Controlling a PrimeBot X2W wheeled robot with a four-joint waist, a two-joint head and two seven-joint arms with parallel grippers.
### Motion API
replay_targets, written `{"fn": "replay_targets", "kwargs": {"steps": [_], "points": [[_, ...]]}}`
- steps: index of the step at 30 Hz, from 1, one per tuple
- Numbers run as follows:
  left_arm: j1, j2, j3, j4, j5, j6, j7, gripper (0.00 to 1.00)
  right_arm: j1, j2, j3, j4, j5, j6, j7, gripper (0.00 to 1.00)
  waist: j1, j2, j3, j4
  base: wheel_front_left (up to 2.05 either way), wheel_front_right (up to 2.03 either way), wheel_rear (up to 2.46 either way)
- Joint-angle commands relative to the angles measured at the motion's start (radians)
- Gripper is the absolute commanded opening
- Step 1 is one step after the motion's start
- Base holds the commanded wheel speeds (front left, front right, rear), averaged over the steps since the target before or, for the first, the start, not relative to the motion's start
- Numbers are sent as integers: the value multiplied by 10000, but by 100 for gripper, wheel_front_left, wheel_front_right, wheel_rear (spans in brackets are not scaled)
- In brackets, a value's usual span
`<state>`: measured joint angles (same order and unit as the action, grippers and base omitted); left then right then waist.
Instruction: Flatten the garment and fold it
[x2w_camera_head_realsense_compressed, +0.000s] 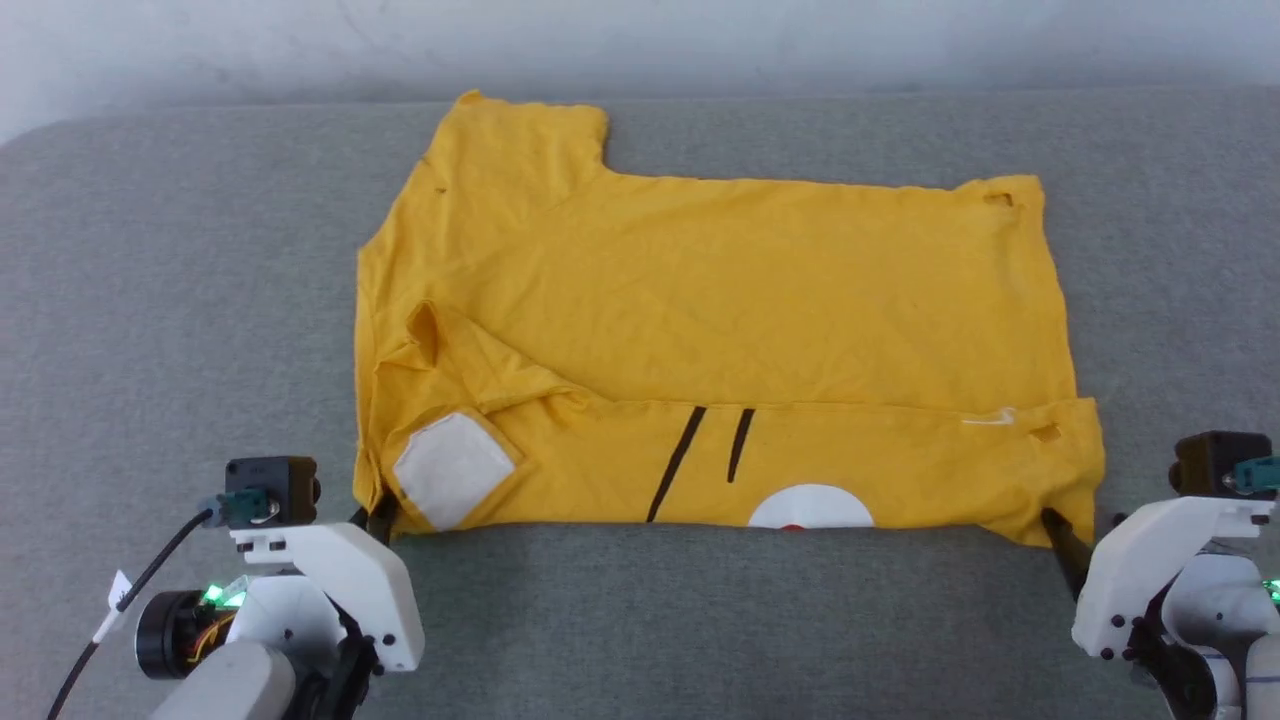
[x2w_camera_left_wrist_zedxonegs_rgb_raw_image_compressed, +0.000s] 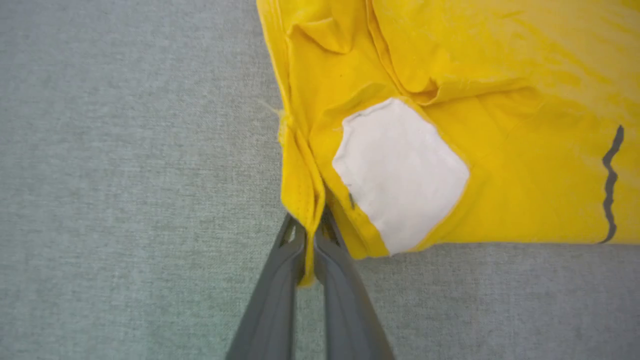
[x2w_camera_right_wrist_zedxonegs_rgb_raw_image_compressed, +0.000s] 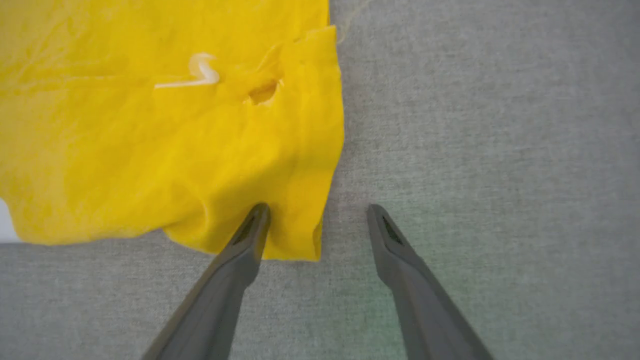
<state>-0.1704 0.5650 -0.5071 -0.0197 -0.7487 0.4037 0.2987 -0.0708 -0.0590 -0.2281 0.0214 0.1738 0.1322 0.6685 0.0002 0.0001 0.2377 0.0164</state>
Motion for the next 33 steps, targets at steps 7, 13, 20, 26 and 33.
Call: {"fn": "replay_targets", "kwargs": {"steps": [7, 13, 20, 26, 33], "points": [[-3, 93, -26, -665, 308, 307, -96, 0, -290, 73, 128, 936, 34, -15, 276, 45, -2, -1, 67, 464, 0, 0, 0], [25, 147, 7, -687, 326, 336, -172, 0, -256, 22, 283, 1232, 57, -15, 217, 0, -2, -1, 42, 491, 0, 0, 0], [454, 452, 80, -509, 197, 271, -181, 0, -49, -631, 129, 636, 363, -15, 235, 0, -2, -1, -857, 333, 0, 0, 0], [1222, 677, -85, -844, -130, 309, 272, 0, 566, -1218, 173, -332, 938, -15, 1133, 0, -2, -1, -1634, 245, 0, 0, 0], [2453, 798, -418, -1545, -642, 545, 927, 0, 1858, -1349, -73, -1061, 1303, -15, 2145, 0, -2, -1, -1939, 357, 0, 0, 0]]}}
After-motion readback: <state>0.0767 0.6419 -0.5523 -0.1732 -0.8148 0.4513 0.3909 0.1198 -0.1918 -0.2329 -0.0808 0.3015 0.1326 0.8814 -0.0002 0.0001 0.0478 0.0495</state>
